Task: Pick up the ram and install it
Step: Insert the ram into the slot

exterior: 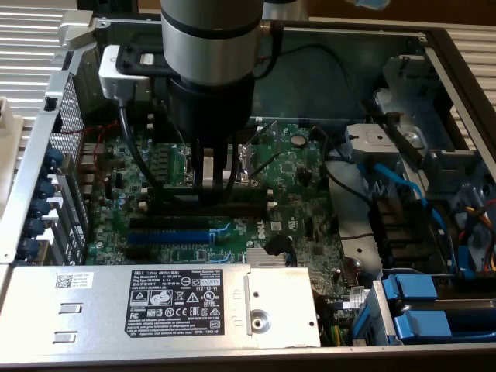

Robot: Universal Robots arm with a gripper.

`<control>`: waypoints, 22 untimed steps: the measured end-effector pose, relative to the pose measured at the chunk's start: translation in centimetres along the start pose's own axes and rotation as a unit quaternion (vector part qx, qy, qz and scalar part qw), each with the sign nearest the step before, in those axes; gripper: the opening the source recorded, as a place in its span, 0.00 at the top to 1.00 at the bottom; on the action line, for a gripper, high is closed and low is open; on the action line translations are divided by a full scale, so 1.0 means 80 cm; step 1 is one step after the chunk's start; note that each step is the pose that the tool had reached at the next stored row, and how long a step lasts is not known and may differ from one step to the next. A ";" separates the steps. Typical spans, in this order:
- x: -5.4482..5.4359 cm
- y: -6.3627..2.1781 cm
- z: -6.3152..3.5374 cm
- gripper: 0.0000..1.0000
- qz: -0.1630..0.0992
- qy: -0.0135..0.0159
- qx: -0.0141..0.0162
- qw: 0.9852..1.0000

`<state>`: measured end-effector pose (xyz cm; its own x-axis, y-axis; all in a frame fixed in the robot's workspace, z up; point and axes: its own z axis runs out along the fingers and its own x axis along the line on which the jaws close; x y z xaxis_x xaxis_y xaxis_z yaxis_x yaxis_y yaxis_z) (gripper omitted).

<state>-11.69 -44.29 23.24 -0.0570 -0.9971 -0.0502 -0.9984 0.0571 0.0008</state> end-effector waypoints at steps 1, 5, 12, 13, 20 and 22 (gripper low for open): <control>0.000 0.000 0.000 0.85 0.000 0.000 0.000 1.000; -0.002 0.000 0.001 0.85 0.000 0.001 0.000 1.000; -0.004 0.000 0.003 0.85 0.000 0.003 0.000 1.000; -0.004 0.000 0.003 0.85 0.000 0.003 0.000 1.000; -0.004 0.000 0.003 0.85 0.000 0.003 0.000 1.000; -0.004 0.000 0.003 0.85 0.000 0.003 0.000 1.000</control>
<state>-11.71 -43.97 23.02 -0.0570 -0.9974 -0.0440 -0.9984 0.0570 0.0004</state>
